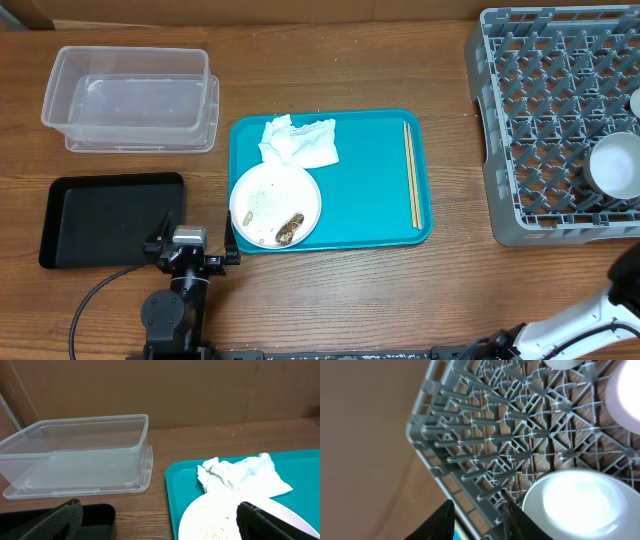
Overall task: Sort waste into correct bins and load items into the dishwasher
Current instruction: 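Carry the saucer right and lower it into the dish rack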
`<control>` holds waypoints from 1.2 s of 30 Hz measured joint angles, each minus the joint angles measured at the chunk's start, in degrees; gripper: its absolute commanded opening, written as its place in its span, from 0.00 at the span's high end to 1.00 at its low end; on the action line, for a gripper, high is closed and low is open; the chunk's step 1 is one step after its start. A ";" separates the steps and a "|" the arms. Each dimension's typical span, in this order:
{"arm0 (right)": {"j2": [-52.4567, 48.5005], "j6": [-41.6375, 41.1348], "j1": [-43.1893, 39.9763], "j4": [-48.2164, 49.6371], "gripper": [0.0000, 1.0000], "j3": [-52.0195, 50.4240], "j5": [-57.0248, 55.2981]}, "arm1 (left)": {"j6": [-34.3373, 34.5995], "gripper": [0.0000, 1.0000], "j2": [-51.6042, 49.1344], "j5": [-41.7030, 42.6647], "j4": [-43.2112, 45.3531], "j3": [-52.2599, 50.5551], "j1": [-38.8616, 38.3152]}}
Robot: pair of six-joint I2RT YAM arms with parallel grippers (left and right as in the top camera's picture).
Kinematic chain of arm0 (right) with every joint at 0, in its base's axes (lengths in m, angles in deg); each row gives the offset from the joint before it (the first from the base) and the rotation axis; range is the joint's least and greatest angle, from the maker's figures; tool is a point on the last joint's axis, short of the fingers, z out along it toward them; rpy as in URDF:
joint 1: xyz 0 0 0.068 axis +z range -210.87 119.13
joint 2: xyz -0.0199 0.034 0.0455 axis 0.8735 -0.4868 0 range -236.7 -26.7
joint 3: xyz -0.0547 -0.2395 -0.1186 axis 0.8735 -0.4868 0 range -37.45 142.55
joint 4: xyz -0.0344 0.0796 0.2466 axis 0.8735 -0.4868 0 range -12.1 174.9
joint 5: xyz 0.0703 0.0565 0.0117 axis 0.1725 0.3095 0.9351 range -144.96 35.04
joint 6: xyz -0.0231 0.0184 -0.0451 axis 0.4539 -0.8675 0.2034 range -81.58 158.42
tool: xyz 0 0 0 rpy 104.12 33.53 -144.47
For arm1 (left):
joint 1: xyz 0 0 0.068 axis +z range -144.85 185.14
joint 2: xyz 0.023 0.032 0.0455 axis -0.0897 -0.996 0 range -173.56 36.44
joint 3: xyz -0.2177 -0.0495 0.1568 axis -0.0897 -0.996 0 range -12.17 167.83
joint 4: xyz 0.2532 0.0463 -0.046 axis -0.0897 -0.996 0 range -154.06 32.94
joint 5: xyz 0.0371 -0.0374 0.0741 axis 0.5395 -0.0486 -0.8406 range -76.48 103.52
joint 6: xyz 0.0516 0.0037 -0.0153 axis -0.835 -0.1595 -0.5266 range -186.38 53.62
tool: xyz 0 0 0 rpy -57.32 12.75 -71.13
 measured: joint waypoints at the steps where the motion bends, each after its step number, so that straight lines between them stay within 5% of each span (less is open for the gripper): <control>1: -0.02 0.00 1.53 0.09 0.64 0.00 -2.21 | 0.00 0.00 0.00 0.00 0.00 0.00 0.00; 11: -3.72 -6.80 18.18 -2.80 0.62 -0.04 -31.08 | 0.00 0.00 0.00 0.00 0.00 0.00 0.00; 23: -4.63 -11.54 19.39 0.63 0.57 -7.69 -43.30 | 0.00 0.00 0.00 0.00 0.00 0.00 0.00; 32: -4.79 -12.31 19.39 3.61 0.69 -13.38 -43.82 | 0.00 0.00 0.00 0.00 0.00 0.00 0.00; 35: -4.79 -12.50 19.39 3.65 0.80 -13.38 -43.58 | -0.02 0.00 0.00 0.00 0.00 0.00 0.00; 36: -4.79 -12.57 19.39 3.61 0.96 -13.38 -43.41 | 0.00 0.00 0.00 0.00 0.00 0.00 0.00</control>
